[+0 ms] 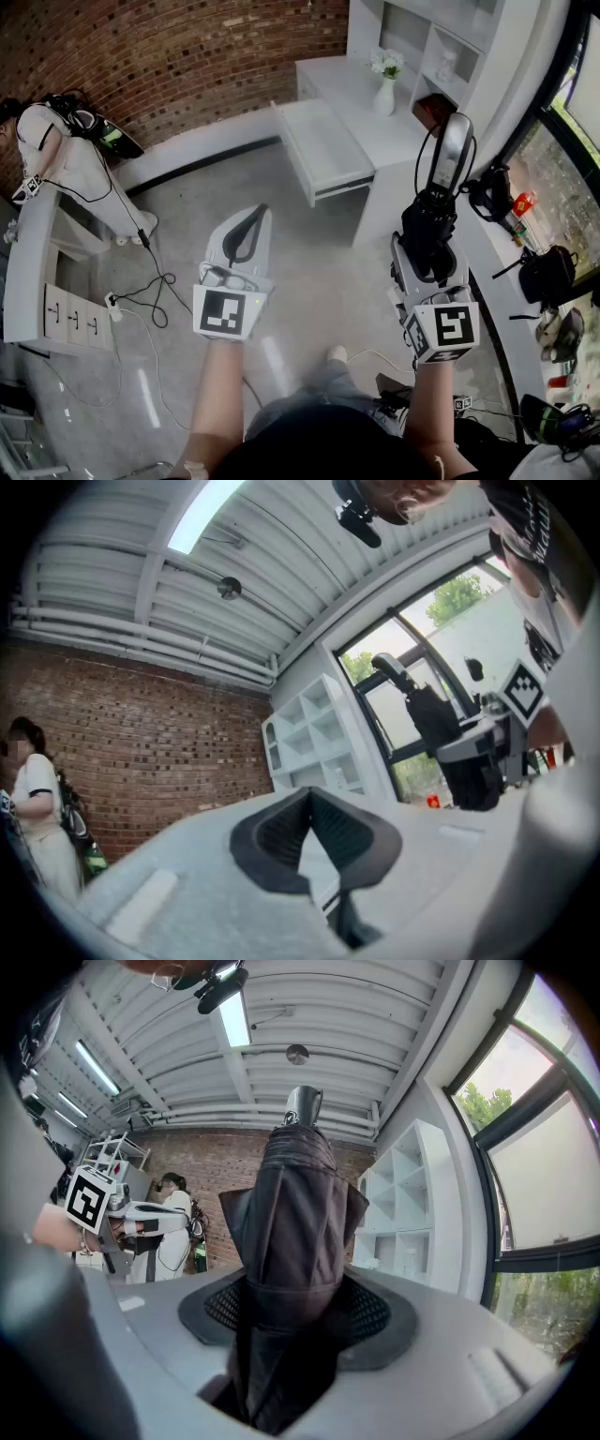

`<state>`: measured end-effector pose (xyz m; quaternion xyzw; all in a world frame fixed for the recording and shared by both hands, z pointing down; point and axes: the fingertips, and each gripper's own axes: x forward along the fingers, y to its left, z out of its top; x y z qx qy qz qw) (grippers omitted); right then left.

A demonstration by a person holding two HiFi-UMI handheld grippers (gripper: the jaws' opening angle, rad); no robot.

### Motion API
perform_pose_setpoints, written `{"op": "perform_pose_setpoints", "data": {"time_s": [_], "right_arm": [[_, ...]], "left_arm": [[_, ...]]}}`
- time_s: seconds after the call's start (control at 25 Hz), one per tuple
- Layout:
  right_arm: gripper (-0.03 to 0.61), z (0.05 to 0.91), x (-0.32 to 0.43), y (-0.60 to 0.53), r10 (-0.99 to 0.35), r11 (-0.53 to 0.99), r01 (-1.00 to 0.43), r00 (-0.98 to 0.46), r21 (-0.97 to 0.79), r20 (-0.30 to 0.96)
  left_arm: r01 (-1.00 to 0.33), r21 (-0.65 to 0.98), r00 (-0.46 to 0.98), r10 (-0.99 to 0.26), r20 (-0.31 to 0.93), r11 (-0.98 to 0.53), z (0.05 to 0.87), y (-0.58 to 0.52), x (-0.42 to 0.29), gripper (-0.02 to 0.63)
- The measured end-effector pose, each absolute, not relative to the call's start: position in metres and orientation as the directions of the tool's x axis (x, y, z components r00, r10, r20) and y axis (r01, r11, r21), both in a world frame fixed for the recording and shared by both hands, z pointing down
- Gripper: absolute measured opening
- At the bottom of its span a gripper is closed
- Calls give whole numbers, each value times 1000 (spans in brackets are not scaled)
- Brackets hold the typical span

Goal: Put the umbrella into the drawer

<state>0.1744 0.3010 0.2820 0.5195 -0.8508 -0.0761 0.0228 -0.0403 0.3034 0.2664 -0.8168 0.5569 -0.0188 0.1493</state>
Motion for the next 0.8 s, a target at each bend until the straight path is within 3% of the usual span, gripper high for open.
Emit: {"op": "perform_pose_setpoints", "data": {"time_s": [0.8], "right_arm": [[252,284,218,196,-864,495,-853,-503,167,-14]], "left_arm": [[-923,-286,326,-920,-217,-259,250,206,-3,-6]]}}
